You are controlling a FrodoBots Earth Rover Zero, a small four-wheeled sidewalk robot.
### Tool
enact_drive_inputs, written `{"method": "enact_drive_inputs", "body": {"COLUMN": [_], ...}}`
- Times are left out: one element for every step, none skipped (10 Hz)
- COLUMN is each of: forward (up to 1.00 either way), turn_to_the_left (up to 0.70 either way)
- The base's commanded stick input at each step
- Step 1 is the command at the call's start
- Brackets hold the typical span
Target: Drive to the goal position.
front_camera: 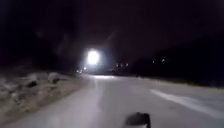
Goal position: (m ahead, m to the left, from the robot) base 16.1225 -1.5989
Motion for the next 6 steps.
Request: {"method": "enact_drive_inputs", "body": {"forward": [1.00, 1.00, 1.00, 1.00, 1.00, 1.00], "turn_to_the_left": [0.09, 0.09, 0.09, 0.09, 0.09, 0.09]}}
